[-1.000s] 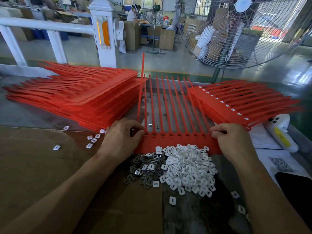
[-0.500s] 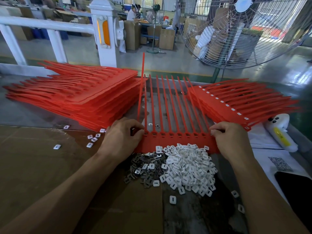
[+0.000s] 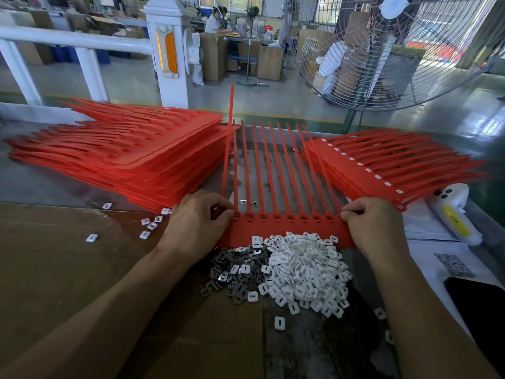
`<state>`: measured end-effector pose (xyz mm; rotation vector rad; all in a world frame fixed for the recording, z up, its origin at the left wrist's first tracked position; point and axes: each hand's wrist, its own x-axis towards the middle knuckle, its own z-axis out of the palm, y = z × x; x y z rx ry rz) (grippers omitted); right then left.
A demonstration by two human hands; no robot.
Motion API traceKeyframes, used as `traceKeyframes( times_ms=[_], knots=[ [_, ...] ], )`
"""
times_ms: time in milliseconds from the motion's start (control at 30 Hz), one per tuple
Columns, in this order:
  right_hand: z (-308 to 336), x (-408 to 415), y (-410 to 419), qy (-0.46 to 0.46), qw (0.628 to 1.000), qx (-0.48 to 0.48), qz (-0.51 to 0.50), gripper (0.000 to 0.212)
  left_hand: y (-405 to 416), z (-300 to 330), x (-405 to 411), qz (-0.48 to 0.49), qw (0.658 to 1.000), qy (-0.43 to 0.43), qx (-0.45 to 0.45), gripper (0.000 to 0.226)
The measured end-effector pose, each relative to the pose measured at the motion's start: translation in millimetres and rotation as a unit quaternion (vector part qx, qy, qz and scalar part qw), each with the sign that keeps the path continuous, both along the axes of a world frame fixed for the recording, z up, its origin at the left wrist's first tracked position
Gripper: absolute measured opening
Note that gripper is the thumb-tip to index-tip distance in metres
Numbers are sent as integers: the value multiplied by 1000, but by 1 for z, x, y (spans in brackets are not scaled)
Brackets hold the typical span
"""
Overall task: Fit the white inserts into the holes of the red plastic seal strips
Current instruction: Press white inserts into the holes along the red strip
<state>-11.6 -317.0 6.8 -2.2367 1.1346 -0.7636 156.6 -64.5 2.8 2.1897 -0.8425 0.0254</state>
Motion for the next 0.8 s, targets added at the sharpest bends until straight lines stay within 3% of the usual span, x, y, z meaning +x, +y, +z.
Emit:
traceKeyframes(
  times_ms=[500, 600, 800],
  knots=[
    [10, -5, 6, -12, 1000, -21, 11, 10, 0, -1, 0, -1, 1000, 0, 1, 9],
    [23, -10, 14, -18, 995, 24, 100, 10, 0, -1, 0, -2, 1000, 1, -2, 10],
    [35, -12, 33, 132, 953, 49, 270, 6, 1, -3, 1, 0, 1000, -6, 1, 12]
  ],
)
